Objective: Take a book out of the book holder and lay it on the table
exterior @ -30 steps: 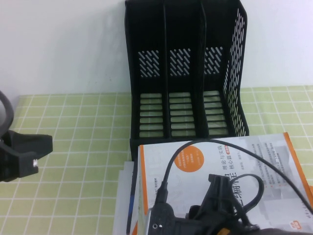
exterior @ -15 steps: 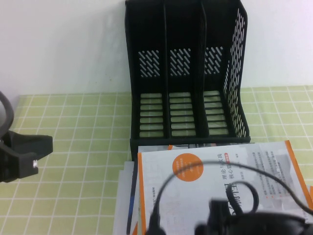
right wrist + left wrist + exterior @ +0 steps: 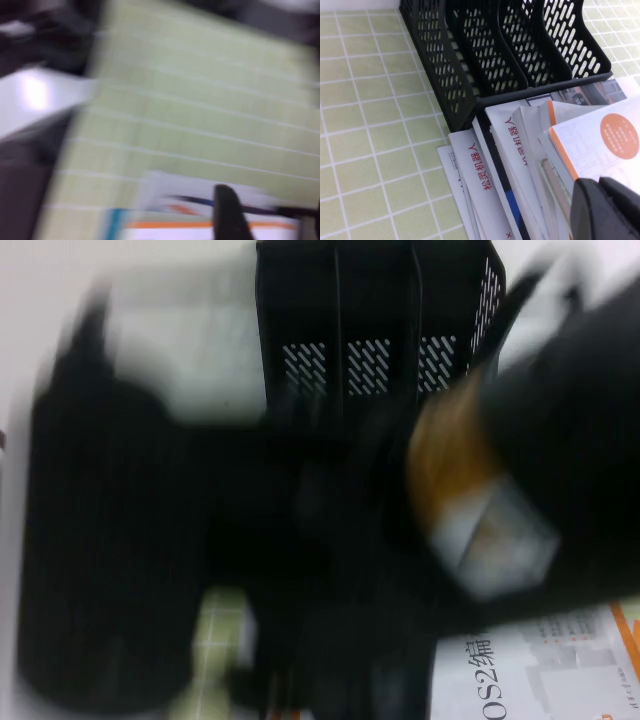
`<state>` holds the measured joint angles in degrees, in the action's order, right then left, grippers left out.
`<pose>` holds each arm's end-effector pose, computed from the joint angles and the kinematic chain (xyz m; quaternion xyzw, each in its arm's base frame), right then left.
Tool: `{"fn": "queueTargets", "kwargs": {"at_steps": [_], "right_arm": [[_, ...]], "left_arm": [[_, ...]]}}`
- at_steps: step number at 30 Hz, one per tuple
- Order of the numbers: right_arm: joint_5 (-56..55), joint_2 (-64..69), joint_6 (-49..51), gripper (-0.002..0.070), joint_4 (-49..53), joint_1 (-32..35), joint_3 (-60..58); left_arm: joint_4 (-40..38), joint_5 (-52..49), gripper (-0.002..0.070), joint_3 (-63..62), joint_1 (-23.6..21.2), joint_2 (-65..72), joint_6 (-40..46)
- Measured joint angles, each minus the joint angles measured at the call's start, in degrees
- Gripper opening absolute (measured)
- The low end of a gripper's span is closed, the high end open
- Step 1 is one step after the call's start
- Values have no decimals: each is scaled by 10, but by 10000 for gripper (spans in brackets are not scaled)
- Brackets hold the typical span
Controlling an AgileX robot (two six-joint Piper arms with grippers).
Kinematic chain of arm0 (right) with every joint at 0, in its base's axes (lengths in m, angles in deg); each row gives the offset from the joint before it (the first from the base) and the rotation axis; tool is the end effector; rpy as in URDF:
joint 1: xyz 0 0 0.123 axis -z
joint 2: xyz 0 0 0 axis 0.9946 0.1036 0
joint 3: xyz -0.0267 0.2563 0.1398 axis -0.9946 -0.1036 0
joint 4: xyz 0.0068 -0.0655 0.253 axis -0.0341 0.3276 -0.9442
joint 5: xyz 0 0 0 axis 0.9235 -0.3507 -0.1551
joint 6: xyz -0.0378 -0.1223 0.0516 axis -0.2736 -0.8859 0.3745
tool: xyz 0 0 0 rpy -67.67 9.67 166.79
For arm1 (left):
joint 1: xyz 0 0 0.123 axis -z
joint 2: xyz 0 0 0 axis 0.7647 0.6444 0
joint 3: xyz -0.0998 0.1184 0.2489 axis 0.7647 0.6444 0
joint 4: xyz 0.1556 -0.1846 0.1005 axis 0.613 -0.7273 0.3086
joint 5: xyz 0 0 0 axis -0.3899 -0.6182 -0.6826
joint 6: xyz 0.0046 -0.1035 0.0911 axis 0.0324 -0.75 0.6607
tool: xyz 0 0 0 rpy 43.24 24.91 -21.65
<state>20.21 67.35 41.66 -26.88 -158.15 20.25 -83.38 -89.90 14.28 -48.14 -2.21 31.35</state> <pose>0.0996 0.3394 0.4374 -0.7250 0.5838 0.1325 0.3405 0.1871 -0.0703 0.3390 0.0862 0.8733 -0.2388 0.4159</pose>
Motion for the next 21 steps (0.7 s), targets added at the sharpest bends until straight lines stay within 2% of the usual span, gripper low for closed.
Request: {"fn": "queueTargets", "kwargs": {"at_steps": [2,5,7,11,15,21], "right_arm": [[0,-1,18,298,77,21,48],[0,-12,60,104,183,73,87],[0,-26,97,47,231,114,92],[0,-73,128,8,239,220,93],[-5,-140,133,1,215,315,73],[-57,-278,165,-1,212,398,-60]], "left_arm": [[0,-5,-3,0,0,0,1],[4,-15,-3,0,0,-7,1],[13,-15,-3,0,0,-21,1],[52,-17,-3,0,3,-66,-6],[128,-21,-3,0,31,-120,-50],[266,-53,-3,0,64,-199,-167]]}}
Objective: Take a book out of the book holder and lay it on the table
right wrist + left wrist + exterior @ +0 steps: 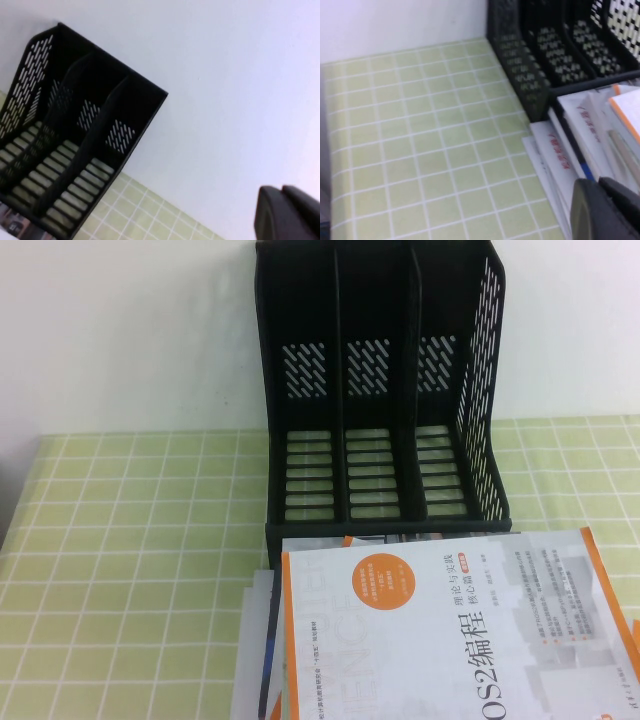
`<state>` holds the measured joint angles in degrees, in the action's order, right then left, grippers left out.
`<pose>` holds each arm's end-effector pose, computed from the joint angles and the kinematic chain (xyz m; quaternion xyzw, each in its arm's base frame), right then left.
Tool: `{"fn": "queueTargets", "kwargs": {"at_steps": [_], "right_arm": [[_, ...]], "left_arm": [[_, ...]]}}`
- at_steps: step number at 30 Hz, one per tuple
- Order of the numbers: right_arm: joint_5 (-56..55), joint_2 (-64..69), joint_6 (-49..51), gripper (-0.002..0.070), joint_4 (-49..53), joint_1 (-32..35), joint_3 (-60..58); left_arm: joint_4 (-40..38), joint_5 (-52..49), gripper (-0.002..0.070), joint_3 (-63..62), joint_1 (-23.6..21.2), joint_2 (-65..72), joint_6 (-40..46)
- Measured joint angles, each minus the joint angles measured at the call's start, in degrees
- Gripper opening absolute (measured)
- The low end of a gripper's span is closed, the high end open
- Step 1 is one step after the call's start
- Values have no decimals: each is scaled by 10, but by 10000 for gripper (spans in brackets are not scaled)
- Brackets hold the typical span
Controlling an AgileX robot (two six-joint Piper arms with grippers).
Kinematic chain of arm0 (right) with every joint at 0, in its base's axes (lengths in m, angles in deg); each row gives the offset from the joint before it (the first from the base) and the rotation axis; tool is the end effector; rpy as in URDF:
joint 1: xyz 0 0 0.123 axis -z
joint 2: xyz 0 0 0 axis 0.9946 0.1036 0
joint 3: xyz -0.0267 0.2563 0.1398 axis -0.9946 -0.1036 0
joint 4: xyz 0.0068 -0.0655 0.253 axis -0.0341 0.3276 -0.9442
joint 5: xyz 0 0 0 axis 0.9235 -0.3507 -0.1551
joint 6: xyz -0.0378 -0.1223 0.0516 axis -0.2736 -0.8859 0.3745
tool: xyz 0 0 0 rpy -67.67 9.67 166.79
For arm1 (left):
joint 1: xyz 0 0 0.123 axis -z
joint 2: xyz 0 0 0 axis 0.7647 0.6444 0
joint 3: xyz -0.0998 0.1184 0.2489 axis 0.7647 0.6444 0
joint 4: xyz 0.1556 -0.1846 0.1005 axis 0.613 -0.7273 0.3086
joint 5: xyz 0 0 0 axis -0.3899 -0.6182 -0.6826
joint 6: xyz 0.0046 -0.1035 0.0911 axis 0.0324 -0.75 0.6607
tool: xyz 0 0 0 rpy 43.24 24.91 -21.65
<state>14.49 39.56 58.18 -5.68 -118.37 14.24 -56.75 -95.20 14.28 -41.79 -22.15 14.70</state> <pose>0.1767 0.0627 0.5555 -0.2819 0.7515 -0.0769 0.5916 0.1030 -0.0363 0.3613 0.0921 0.8556 -0.1074 0.4979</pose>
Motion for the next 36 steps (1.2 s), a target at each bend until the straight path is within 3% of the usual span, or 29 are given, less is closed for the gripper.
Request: {"fn": "queueTargets", "kwargs": {"at_steps": [5,9,14,18,24,36], "right_arm": [[-81,-119,55,-1,-1,5,-194],[-197,-216,165,-1,34,5,-384],[-359,-297,333,-1,170,5,-619],[-433,-312,428,-1,288,5,-733],[-441,-313,529,-1,331,5,-774],[-421,-313,545,-1,353,5,-774]], "left_arm": [[56,1,-3,31,5,-69,-60],[65,25,-3,79,5,-118,-70],[52,83,-3,129,5,-127,-83],[45,161,-3,171,5,-127,-85],[39,182,-3,205,5,-127,-85],[39,163,-3,209,5,-127,-86]]}}
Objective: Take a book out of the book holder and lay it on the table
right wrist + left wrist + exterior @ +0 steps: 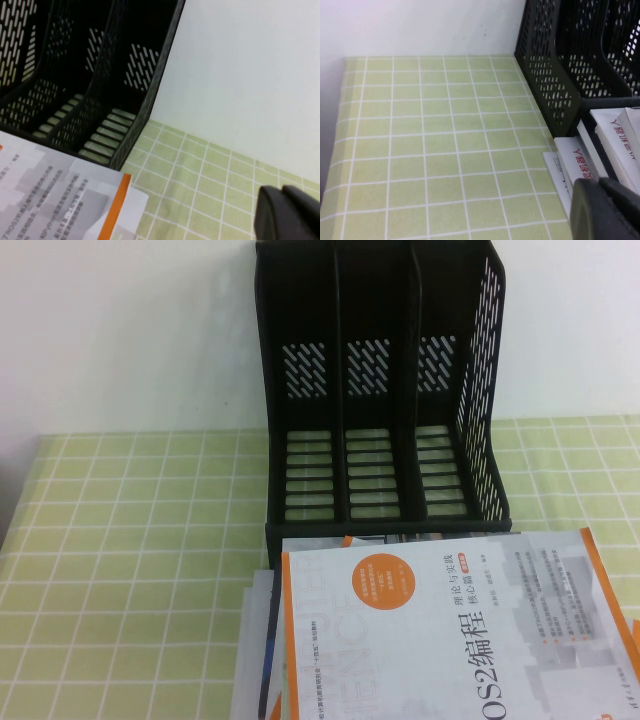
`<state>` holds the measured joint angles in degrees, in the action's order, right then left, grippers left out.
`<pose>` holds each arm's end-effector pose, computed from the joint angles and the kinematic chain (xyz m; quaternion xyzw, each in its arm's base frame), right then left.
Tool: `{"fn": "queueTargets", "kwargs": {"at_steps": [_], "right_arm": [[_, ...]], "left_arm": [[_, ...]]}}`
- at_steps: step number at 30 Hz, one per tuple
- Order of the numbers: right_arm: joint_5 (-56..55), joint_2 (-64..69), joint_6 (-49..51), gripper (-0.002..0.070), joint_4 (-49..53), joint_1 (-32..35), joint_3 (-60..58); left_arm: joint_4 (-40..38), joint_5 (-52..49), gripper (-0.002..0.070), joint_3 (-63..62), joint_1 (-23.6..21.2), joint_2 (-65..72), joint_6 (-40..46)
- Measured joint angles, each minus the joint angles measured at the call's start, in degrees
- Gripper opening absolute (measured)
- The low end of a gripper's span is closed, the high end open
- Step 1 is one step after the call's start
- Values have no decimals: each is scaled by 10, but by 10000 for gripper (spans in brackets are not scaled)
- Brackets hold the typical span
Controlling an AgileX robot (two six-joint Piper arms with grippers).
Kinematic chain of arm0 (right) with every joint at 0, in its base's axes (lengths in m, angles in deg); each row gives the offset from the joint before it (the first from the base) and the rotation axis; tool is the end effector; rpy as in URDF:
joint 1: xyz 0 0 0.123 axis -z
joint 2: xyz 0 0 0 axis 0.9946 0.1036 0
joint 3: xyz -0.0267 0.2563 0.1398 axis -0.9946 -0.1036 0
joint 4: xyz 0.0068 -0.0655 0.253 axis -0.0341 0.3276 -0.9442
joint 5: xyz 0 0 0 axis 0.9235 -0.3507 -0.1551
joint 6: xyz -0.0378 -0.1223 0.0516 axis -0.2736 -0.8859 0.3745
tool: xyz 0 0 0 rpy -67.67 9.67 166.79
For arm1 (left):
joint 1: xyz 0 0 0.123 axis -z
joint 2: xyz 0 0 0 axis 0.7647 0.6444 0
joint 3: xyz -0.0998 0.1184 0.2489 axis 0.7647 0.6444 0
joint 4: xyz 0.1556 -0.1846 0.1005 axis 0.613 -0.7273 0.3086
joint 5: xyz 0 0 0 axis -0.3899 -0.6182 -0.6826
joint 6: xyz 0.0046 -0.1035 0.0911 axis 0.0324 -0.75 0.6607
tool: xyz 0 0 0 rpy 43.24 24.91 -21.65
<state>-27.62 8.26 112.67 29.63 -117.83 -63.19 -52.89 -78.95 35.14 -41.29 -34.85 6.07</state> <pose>0.1522 0.0468 0.2861 -0.2107 0.7519 -0.0181 0.6244 0.0980 -0.0256 0.2879 0.0194 0.8252 -0.1174 0.5521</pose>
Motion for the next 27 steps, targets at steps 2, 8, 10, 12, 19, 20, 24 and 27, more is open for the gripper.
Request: {"fn": "queueTargets", "kwargs": {"at_steps": [2,8,10,12,19,20,24,27], "right_arm": [[0,0,1,-1,0,0,0],[0,0,1,-1,1,0,0],[0,0,1,-1,2,0,0],[0,0,1,-1,2,0,0],[0,0,1,-1,3,0,0],[0,0,1,-1,3,0,0],[0,0,2,-1,4,0,0],[0,0,3,-1,4,0,0]], "left_arm": [[0,0,-3,0,0,0,0],[0,-2,-3,0,0,0,0],[0,-3,-3,0,0,0,0],[0,-3,-3,1,0,0,1],[-1,23,-3,76,0,-76,-1],[-1,33,-3,88,0,-91,-1],[29,104,-3,177,0,-157,2],[45,168,-3,236,0,-163,2]]}}
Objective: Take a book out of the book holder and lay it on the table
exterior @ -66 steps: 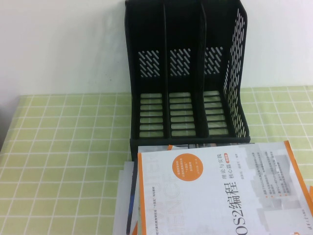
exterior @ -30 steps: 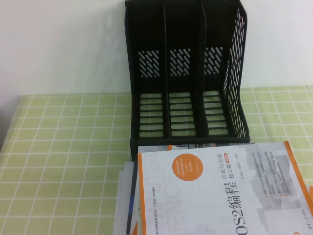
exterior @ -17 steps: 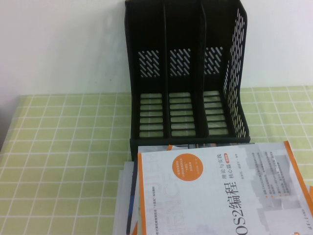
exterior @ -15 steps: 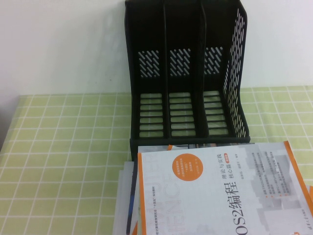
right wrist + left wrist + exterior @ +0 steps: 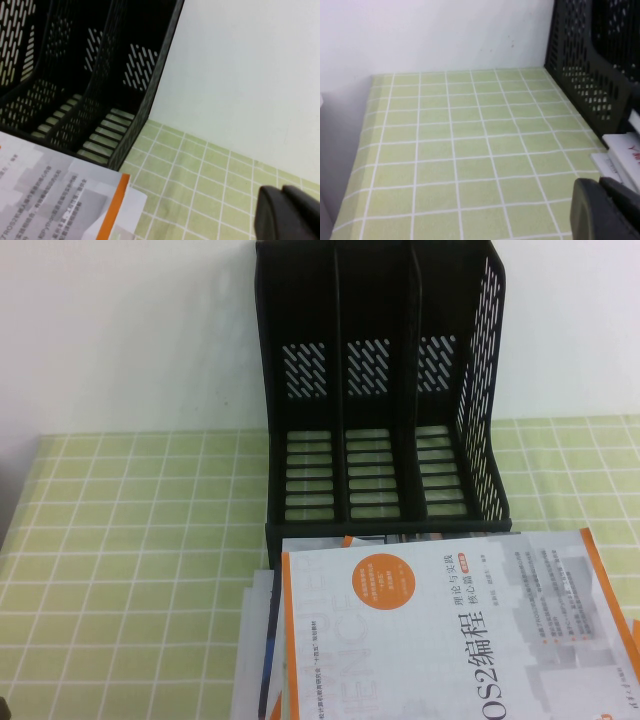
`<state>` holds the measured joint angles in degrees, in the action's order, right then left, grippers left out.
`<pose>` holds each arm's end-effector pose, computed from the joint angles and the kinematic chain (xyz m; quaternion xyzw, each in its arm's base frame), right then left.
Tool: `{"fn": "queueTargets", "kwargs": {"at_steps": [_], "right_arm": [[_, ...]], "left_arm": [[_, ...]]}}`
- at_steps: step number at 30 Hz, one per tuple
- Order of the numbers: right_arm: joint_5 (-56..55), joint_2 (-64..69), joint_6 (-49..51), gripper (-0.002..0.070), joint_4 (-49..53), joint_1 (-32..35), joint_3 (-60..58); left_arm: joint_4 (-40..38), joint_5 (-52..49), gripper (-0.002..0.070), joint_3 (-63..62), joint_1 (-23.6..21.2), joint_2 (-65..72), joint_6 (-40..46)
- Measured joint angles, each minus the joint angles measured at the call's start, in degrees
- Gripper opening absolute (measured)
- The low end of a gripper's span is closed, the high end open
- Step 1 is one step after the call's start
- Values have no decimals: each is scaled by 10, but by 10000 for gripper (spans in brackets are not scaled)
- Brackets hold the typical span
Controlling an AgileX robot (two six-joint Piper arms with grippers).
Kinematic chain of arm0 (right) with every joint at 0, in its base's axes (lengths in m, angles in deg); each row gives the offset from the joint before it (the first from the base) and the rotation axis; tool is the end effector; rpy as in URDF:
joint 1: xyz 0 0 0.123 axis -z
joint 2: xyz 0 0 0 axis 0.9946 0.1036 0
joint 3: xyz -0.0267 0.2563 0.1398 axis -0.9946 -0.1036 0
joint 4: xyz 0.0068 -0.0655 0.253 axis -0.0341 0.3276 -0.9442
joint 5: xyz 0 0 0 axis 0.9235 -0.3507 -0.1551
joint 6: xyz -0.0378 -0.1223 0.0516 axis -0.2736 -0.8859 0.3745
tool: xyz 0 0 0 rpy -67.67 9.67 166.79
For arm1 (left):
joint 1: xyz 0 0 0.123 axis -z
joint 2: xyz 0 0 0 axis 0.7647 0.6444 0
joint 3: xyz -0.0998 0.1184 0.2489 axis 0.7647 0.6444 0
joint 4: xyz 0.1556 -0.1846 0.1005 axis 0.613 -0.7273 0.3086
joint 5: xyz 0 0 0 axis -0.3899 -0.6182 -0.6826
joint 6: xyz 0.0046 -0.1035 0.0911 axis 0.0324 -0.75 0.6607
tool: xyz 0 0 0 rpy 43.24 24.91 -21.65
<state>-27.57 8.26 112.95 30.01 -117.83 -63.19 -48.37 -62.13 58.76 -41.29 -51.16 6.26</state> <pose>0.1523 0.0466 0.2863 -0.2104 0.7514 -0.0193 0.6251 0.0951 -0.0167 0.1973 0.0255 0.7768 -0.0841 0.6235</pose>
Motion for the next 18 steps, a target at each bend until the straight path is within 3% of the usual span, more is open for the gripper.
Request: {"fn": "queueTargets", "kwargs": {"at_steps": [4,18], "right_arm": [[0,0,0,-1,0,0,0],[0,0,0,-1,0,0,0]], "left_arm": [[5,75,-3,57,0,0,-27],[4,28,-3,60,0,-1,-45]]}}
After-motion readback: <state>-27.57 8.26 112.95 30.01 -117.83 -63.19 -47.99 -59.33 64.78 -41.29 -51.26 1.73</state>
